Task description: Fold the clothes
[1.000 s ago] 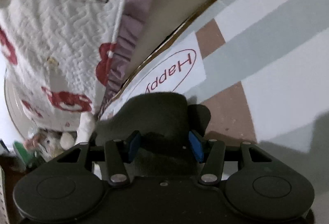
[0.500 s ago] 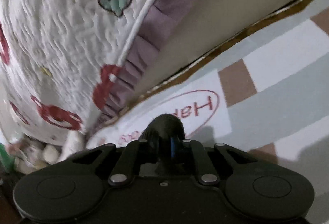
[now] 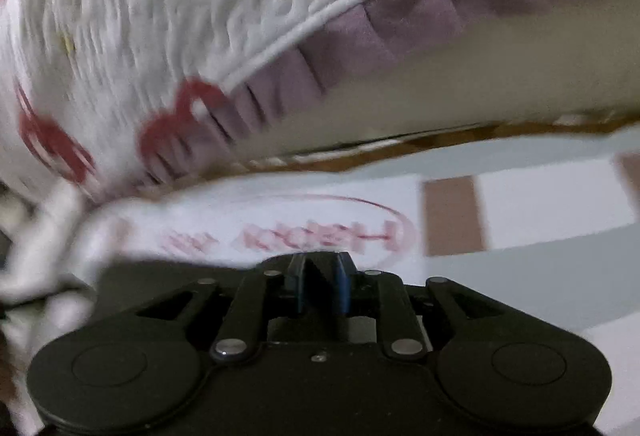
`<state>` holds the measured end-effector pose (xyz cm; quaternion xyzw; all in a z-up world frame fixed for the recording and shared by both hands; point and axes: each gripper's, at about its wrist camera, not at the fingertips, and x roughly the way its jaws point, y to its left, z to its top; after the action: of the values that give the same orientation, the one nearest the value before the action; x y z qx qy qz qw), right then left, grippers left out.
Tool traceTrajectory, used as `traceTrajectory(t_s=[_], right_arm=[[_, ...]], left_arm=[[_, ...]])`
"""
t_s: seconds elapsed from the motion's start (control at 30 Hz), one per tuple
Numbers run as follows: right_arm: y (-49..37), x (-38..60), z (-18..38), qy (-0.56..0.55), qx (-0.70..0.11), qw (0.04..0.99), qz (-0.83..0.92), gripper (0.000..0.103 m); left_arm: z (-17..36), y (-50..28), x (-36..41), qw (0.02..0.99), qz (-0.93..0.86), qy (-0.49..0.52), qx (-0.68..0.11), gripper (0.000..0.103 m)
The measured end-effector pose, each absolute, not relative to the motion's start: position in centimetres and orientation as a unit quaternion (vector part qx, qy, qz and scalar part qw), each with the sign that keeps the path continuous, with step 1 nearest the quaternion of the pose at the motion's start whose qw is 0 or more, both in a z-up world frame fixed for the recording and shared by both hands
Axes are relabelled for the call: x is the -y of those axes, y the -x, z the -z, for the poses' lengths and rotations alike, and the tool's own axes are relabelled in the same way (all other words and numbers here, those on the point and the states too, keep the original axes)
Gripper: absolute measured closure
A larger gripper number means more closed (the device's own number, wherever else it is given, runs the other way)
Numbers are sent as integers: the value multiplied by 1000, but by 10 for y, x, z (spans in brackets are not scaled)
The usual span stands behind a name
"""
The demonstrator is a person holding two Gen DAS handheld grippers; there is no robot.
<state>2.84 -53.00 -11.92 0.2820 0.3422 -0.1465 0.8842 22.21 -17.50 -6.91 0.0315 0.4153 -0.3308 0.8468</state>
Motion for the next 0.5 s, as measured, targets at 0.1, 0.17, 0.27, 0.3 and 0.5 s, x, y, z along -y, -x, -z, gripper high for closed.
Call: traceTrajectory(t_s=[0.1, 0.17, 0.27, 0.3, 0.5], right_arm=[[-9, 525, 109, -311, -320, 883, 145, 77], [9, 525, 99, -346, -289, 883, 134, 72], [32, 509, 85, -348, -258, 895, 103, 70], [40, 503, 81, -347, -249, 900, 88, 70], [48, 453, 95, -290, -279, 915, 38, 70]], left_arm=[[46, -197, 160, 831, 399, 6, -388, 75], [43, -183, 161, 800, 434, 21, -414, 64], [44, -163, 165, 771, 463, 25, -438, 62], [44, -156, 167, 764, 475, 22, -436, 61], [62, -125, 170, 747, 478, -46, -460, 67]])
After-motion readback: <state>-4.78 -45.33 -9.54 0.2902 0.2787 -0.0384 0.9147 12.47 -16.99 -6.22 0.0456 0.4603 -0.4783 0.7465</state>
